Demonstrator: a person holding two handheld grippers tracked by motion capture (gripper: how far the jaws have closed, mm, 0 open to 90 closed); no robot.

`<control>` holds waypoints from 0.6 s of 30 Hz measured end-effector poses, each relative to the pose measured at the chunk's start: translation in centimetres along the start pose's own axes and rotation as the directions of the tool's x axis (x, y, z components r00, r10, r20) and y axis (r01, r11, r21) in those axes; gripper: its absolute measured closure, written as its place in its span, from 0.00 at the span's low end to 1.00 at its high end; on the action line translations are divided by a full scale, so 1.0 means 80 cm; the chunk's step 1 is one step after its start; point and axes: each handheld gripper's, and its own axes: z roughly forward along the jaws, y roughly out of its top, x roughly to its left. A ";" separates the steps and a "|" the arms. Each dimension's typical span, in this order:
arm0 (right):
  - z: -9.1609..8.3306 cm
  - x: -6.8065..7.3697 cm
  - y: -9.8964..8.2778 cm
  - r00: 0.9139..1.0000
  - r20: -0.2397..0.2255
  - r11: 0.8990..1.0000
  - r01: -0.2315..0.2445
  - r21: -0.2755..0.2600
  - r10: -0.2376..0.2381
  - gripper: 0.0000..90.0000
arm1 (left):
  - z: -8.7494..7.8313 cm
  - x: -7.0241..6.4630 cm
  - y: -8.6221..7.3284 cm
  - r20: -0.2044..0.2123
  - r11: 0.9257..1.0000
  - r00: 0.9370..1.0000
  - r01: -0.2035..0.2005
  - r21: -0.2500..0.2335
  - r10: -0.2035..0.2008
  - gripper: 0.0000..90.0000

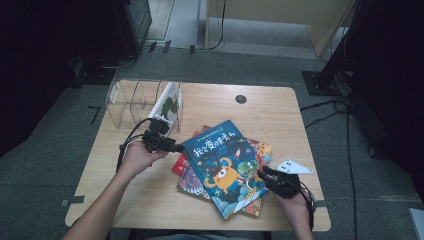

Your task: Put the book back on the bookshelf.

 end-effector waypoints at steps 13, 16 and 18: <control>-0.040 -0.007 -0.038 0.995 0.066 0.997 -0.076 -0.006 0.077 0.91 | 0.028 0.000 0.004 0.036 1.000 0.999 -0.024 -0.003 0.024 0.49; -0.050 -0.008 -0.047 0.991 0.091 0.995 -0.096 0.021 0.094 0.91 | 0.029 0.002 0.005 0.041 1.000 0.999 -0.024 -0.010 0.024 0.49; -0.051 -0.009 -0.052 0.990 0.095 0.994 -0.107 0.035 0.104 0.91 | 0.030 0.004 0.006 0.044 1.000 0.999 -0.016 -0.025 0.017 0.49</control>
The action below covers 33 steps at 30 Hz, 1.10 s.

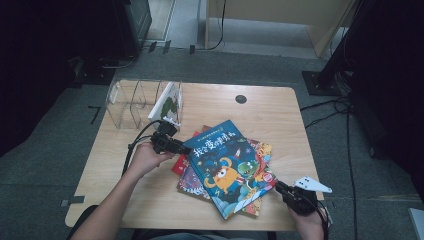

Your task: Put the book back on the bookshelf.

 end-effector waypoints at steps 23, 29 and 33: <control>0.016 -0.012 0.008 0.999 -0.018 0.999 -0.041 -0.002 0.041 0.92 | 0.003 0.016 -0.006 -0.036 0.997 0.998 0.047 -0.059 -0.049 0.48; 0.019 -0.014 0.011 0.998 -0.021 0.999 -0.054 0.001 0.054 0.92 | 0.010 0.021 -0.010 -0.032 0.998 0.998 0.055 -0.040 -0.057 0.48; 0.022 -0.017 0.014 0.998 -0.028 0.998 -0.063 0.001 0.063 0.92 | 0.013 0.018 -0.011 -0.044 0.999 0.998 0.041 -0.022 -0.042 0.49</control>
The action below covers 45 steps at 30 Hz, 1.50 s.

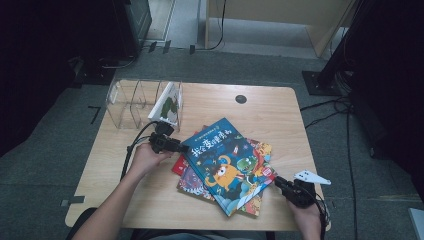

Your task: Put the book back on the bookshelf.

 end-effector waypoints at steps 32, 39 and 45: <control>0.039 -0.023 0.038 0.997 -0.012 0.997 -0.071 -0.005 0.071 1.00 | -0.030 -0.039 -0.058 0.019 0.999 0.999 0.041 0.010 -0.041 0.51; 0.052 -0.023 0.050 0.998 -0.019 0.998 -0.062 -0.001 0.062 1.00 | -0.040 -0.047 -0.070 0.023 0.999 0.999 0.043 -0.004 -0.043 0.51; 0.061 -0.023 0.058 0.999 -0.019 0.999 -0.046 0.007 0.046 1.00 | -0.042 -0.049 -0.076 0.017 0.998 0.998 0.055 -0.011 -0.055 0.50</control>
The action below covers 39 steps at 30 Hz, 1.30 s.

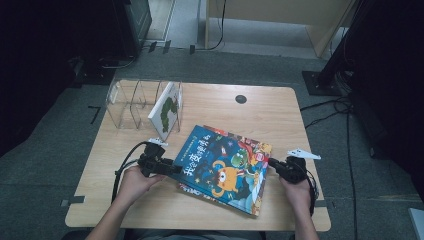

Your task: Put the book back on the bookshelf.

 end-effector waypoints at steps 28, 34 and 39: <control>-0.022 0.028 -0.021 0.998 -0.045 0.999 0.051 0.013 -0.050 1.00 | 0.020 0.027 0.051 -0.015 1.000 1.000 0.010 0.004 -0.010 0.46; -0.030 0.042 -0.030 0.996 -0.059 0.997 0.072 0.016 -0.071 1.00 | 0.028 0.031 0.059 -0.019 1.000 1.000 0.000 0.025 0.000 0.45; -0.034 0.049 -0.036 0.994 -0.061 0.995 0.093 0.022 -0.092 1.00 | 0.038 0.034 0.063 -0.020 0.999 1.000 -0.003 0.048 0.004 0.46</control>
